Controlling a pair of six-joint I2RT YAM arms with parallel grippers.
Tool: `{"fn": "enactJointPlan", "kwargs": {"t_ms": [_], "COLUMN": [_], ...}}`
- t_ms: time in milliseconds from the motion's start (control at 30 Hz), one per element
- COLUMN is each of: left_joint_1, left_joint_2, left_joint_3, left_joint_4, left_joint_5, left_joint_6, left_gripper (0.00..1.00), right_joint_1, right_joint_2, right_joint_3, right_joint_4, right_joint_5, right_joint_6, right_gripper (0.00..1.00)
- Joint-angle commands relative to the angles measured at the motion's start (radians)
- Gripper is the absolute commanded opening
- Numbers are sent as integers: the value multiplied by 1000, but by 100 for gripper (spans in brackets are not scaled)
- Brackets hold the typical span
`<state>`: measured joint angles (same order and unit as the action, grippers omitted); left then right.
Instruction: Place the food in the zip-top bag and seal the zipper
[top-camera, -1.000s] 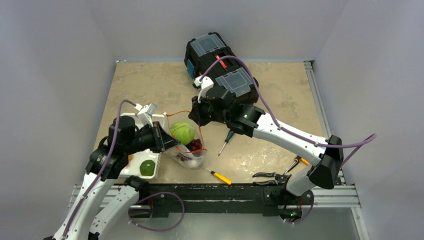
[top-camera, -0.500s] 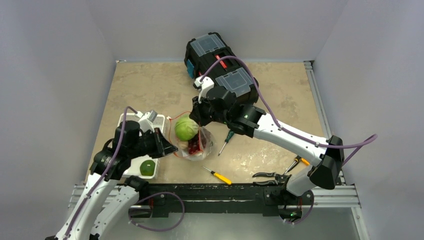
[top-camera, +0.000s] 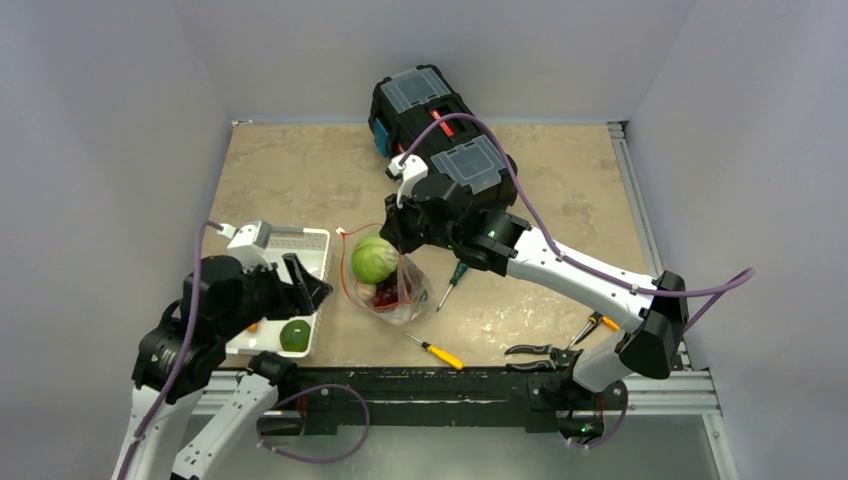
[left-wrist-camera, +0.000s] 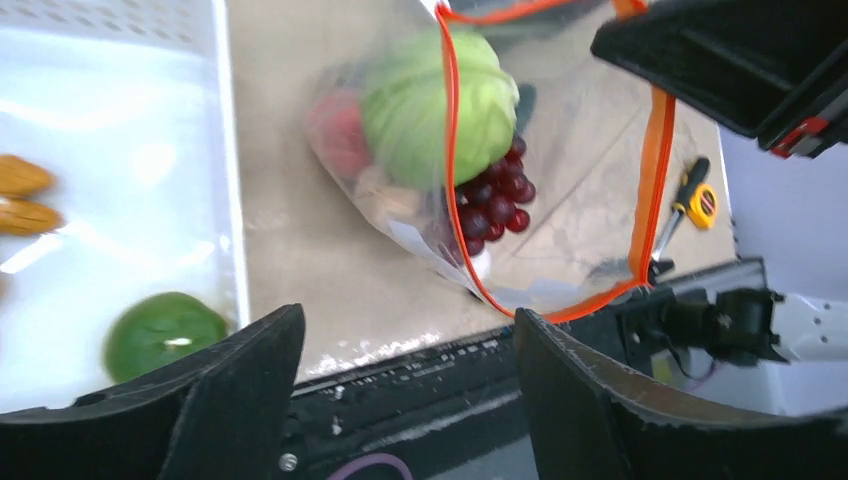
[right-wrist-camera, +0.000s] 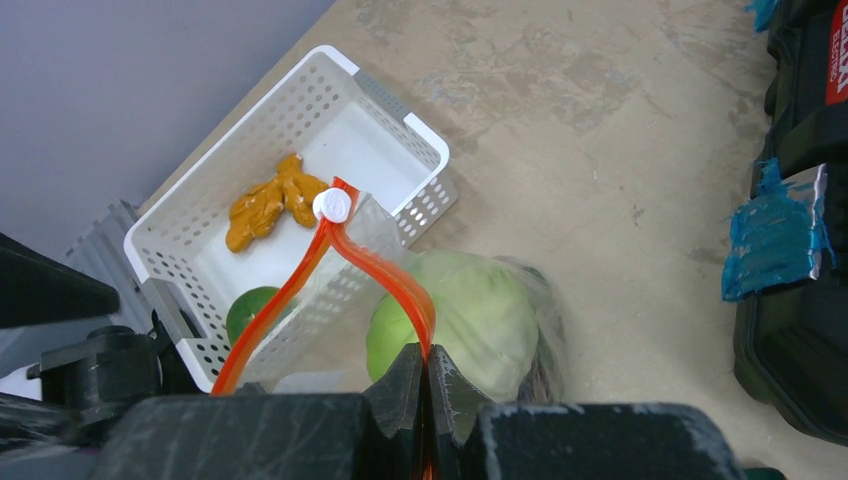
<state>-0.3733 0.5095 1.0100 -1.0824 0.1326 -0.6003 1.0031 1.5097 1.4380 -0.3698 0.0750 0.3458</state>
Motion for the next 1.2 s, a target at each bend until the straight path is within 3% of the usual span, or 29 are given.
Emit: {"fn": "enactJointPlan", "kwargs": {"t_ms": [0, 233, 400, 533, 700, 1167], "left_joint_1": [1, 2, 25, 176, 410, 603], "left_joint_2": [-17, 75, 98, 126, 257, 377], "left_joint_3": [123, 120, 12, -67, -101, -315], "left_joint_4": [-62, -131, -43, 90, 108, 208], "left_joint_5": [-268, -645, -809, -702, -508, -447], "left_joint_6": [98, 95, 38, 79, 36, -146], "left_gripper": [80, 99, 100, 100, 100, 100], "right_joint_1": [2, 1, 2, 2, 2, 1], "right_joint_2": [-58, -64, -71, -74, -80, -57], "right_joint_3": [7, 6, 2, 1, -8, 8], "right_joint_4": [59, 49, 44, 38, 40, 42], "right_joint_5": [24, 19, 25, 27, 31, 21], "right_joint_6": [-16, -14, -13, -13, -12, -16], "right_gripper": [0, 0, 0, 0, 0, 0]}}
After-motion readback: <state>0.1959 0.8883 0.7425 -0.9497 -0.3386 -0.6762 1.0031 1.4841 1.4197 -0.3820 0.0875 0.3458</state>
